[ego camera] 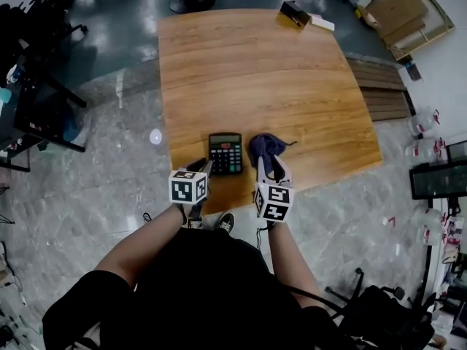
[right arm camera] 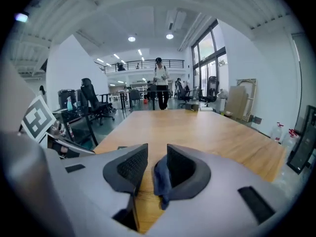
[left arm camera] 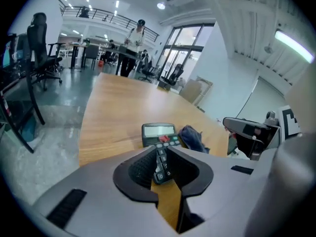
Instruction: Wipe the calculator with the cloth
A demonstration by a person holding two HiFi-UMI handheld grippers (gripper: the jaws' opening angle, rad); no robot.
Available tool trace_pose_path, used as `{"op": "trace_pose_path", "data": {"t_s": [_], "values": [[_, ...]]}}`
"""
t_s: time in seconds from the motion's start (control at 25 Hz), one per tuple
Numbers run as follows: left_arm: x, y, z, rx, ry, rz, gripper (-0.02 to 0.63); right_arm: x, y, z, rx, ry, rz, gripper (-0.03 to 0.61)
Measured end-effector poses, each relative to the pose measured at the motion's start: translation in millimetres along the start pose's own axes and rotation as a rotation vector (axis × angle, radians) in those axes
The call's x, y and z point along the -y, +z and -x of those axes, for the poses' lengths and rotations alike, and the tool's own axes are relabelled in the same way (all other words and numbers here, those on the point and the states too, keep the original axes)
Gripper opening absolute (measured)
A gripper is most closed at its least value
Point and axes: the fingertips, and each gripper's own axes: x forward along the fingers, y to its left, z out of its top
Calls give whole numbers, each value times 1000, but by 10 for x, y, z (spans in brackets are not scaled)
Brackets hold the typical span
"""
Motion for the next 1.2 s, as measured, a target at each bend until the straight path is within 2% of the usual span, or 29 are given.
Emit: {"op": "trace_pose_path", "data": {"t_s": [0.12,0.24,0.48,0.6,0.72,0.88,1.2], "values": [[136,236,247,80,-5,-44,39,-192,265,209,82,24,-1,108],[307,520,473,181,-11,-118,11,-361,527,354,159,33,17,61],[797,1015,837,378,-75,-301,8,-614,1037,544,278,69,11,17],[947,1245,1013,498,-73,-339,8,-747,1262,677,345,85,60,15],[1036,1380,1184,602,-64,-341,8,-895,1352,810,385,118,104,15],[1123,1439,1253,639,-86,-335,8,-1019,1378,873,405,162,119,15],[1203,1425,1179,626,-88,-351,6,-843,1456,890,434,117,100,15]]}}
